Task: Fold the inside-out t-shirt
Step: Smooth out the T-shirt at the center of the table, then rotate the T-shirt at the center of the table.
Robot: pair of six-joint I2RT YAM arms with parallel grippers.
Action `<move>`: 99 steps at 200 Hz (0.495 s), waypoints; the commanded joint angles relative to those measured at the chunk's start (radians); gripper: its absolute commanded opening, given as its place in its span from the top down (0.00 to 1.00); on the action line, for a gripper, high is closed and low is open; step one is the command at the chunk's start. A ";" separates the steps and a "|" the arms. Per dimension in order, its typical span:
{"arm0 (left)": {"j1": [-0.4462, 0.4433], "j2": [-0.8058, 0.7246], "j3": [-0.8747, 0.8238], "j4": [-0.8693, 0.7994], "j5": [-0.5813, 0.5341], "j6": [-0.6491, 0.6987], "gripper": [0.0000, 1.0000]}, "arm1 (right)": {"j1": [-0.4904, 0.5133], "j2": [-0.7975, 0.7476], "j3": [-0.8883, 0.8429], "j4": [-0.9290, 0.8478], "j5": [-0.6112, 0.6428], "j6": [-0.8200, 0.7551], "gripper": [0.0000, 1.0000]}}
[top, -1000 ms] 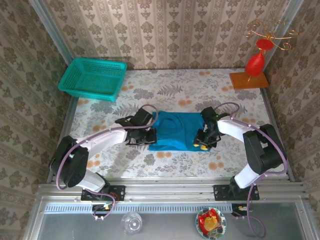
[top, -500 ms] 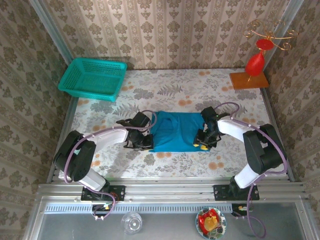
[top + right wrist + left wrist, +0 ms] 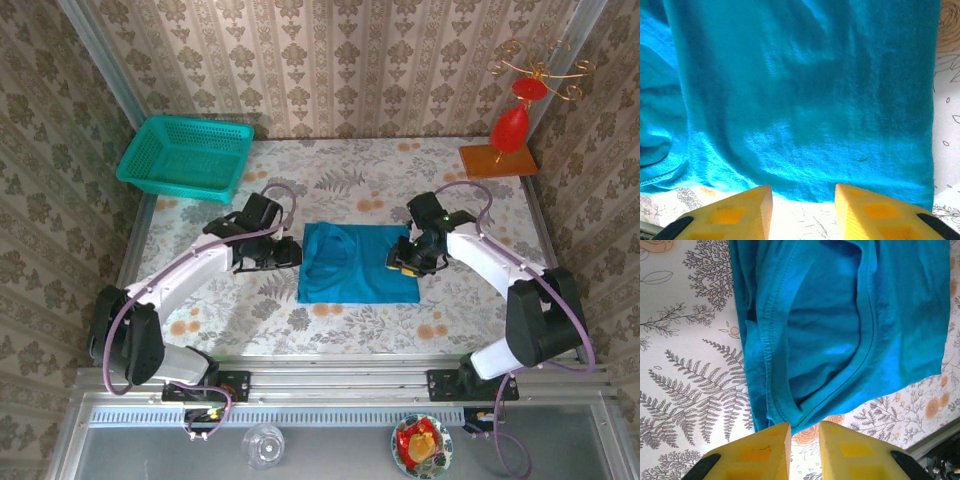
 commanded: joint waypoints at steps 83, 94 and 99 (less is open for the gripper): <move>-0.105 0.025 -0.043 0.091 0.030 0.010 0.80 | -0.019 0.127 0.169 -0.060 -0.016 -0.106 0.61; -0.107 0.026 -0.042 0.067 -0.005 0.025 0.80 | -0.019 0.144 0.194 -0.084 -0.001 -0.147 0.61; -0.105 0.027 -0.035 0.047 -0.019 0.032 0.81 | -0.022 0.147 0.192 -0.084 0.012 -0.155 0.61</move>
